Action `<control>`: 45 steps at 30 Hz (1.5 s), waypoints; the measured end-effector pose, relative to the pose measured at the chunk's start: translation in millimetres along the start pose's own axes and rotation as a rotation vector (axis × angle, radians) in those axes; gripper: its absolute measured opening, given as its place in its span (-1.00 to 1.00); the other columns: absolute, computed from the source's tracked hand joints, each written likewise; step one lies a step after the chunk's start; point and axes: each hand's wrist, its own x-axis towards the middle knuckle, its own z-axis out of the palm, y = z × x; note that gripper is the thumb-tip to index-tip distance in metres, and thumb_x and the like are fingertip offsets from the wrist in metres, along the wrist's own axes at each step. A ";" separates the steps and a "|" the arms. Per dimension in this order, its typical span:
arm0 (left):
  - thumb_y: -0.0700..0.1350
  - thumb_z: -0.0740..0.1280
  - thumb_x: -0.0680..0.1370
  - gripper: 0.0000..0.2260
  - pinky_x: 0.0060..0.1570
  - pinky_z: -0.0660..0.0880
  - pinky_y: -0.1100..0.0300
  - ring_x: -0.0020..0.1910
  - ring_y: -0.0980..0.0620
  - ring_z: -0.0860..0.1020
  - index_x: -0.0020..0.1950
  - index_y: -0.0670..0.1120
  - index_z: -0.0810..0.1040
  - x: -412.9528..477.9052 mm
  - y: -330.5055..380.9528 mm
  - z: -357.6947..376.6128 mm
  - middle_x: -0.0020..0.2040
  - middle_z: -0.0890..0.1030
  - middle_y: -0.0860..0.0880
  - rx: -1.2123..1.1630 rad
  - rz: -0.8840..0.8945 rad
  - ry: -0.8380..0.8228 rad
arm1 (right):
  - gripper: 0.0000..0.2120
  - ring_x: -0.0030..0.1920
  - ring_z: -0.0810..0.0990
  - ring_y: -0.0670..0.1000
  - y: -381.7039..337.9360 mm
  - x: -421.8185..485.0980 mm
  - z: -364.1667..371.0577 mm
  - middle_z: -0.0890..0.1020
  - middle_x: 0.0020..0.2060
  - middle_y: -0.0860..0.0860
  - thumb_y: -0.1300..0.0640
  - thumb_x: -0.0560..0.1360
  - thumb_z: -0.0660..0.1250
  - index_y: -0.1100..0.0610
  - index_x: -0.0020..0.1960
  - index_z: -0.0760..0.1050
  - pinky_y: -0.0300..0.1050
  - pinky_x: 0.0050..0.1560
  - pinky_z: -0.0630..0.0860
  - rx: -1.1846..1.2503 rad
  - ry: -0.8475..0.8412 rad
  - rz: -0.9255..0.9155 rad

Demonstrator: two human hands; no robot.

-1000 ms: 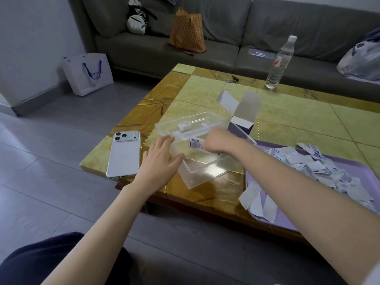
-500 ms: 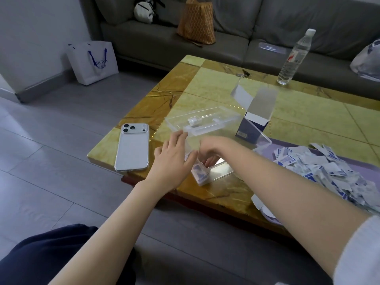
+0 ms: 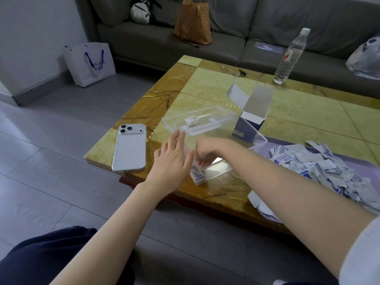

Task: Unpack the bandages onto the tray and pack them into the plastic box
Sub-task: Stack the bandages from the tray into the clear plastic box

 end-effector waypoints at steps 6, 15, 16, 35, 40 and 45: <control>0.07 -0.04 0.64 -0.49 0.40 0.08 -0.04 0.48 -0.07 0.08 0.55 -0.05 -0.06 -0.1 1.9 -3.0 0.54 -0.02 0.01 0.015 -0.003 -0.013 | -0.82 0.02 0.58 0.08 7.7 -9.2 -5.2 0.59 -0.10 0.12 0.25 0.60 0.11 0.26 0.00 0.48 -0.10 0.05 0.52 0.021 -0.017 -0.106; -0.05 0.18 0.56 -0.49 0.37 0.09 0.00 0.37 -0.12 0.22 0.48 -0.08 0.15 8.3 27.3 -28.7 0.40 0.29 -0.09 0.216 -0.015 0.068 | -0.80 -0.16 0.48 -0.06 52.9 -61.2 -21.2 0.52 -0.10 -0.04 0.17 0.59 0.16 0.17 0.17 0.45 -0.12 -0.03 0.46 0.216 0.803 -0.475; -0.10 0.21 0.53 -0.50 0.37 0.09 0.01 0.34 -0.11 0.24 0.46 -0.09 0.19 8.0 35.1 -29.3 0.35 0.33 -0.09 0.210 0.027 0.121 | -0.80 -0.21 0.45 -0.10 64.6 -66.2 -19.4 0.47 -0.12 -0.06 0.18 0.58 0.17 0.18 0.16 0.45 -0.17 -0.07 0.42 0.225 0.864 -0.488; 0.17 0.20 0.50 -0.47 0.21 0.24 0.03 0.27 -0.14 0.29 0.37 -0.10 0.26 -9.3 159.5 115.2 0.33 0.32 -0.12 0.389 0.408 -0.301 | -0.40 0.23 0.43 0.10 297.4 -111.1 24.0 0.43 0.25 0.09 -0.11 0.43 0.39 0.14 0.35 0.32 0.05 0.16 0.46 0.138 0.705 0.237; 0.16 0.20 0.51 -0.48 0.29 0.19 0.00 0.30 -0.14 0.26 0.39 -0.08 0.25 -5.7 165.1 117.2 0.34 0.31 -0.13 0.387 0.374 -0.308 | -0.70 -0.01 0.52 0.08 299.1 -103.4 22.6 0.48 0.02 0.05 -0.06 0.41 0.42 0.11 0.02 0.52 0.02 0.00 0.51 0.123 0.712 0.217; 0.17 0.19 0.53 -0.48 0.32 0.16 -0.05 0.32 -0.14 0.24 0.40 -0.06 0.25 -2.4 169.3 118.4 0.36 0.29 -0.12 0.393 0.345 -0.306 | -0.78 -0.28 0.49 0.12 299.8 -98.2 15.5 0.50 -0.33 0.07 0.08 0.49 0.31 0.17 -0.28 0.50 -0.16 -0.39 0.31 0.107 0.752 0.212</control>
